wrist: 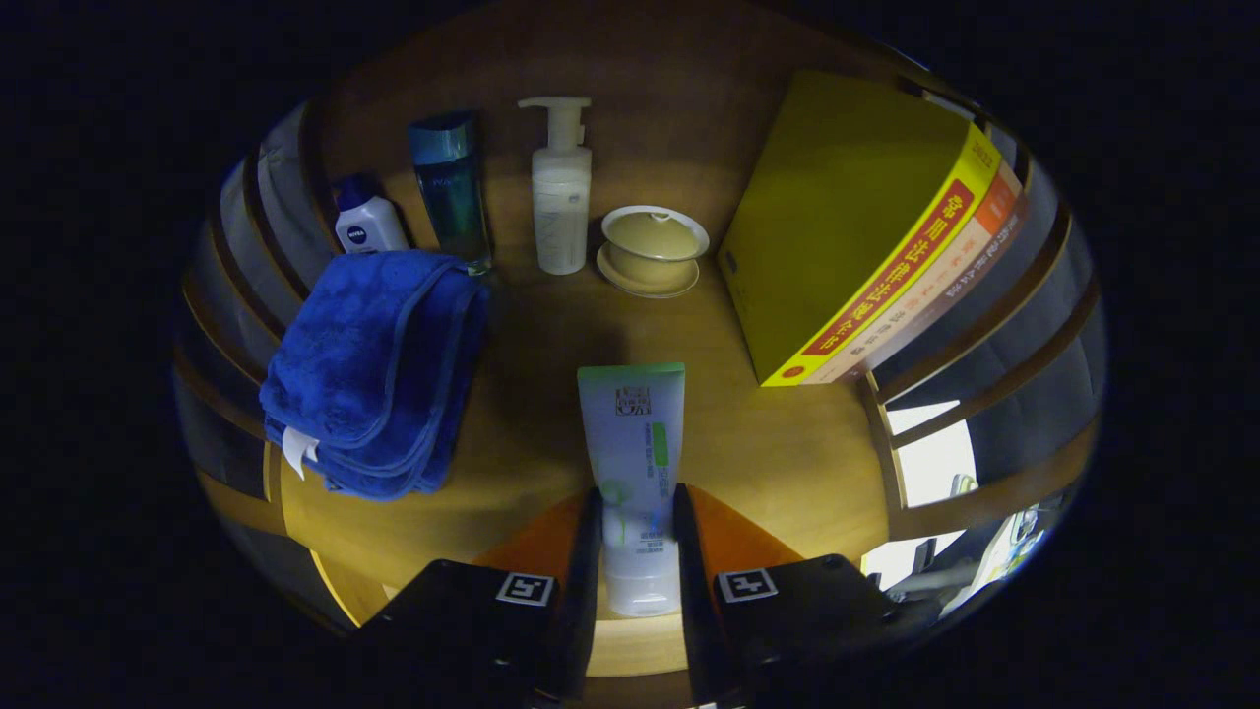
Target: Pull open the drawer, take out the items inside it, and place them on the countertop above the cabinet.
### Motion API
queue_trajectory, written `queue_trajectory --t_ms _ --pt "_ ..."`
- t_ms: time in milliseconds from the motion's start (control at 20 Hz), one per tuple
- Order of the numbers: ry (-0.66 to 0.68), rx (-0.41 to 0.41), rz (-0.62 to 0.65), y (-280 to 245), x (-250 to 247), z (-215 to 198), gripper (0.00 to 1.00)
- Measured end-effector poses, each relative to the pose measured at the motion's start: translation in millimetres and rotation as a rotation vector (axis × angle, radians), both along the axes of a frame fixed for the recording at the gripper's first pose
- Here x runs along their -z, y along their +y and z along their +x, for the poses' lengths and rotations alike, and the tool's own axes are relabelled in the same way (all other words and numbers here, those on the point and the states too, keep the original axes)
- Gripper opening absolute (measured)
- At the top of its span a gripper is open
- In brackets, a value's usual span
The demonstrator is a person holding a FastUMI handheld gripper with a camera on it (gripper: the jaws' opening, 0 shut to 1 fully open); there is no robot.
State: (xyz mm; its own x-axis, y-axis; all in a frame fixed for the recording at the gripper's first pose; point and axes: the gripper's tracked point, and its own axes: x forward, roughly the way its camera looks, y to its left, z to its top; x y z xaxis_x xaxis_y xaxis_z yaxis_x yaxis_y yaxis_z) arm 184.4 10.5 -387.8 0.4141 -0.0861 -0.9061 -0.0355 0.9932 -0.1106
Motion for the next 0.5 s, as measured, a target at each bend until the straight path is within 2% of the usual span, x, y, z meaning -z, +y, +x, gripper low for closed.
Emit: queue_trajectory --t_ms 150,250,400,500 --pt "0.009 0.019 -0.034 -10 10 1 0.5" --pt "-0.007 0.024 -0.011 -2 13 4 0.52" --pt "-0.062 0.033 -0.037 -7 3 10 0.6" --pt "-0.128 0.043 -0.021 -5 -6 12 0.73"
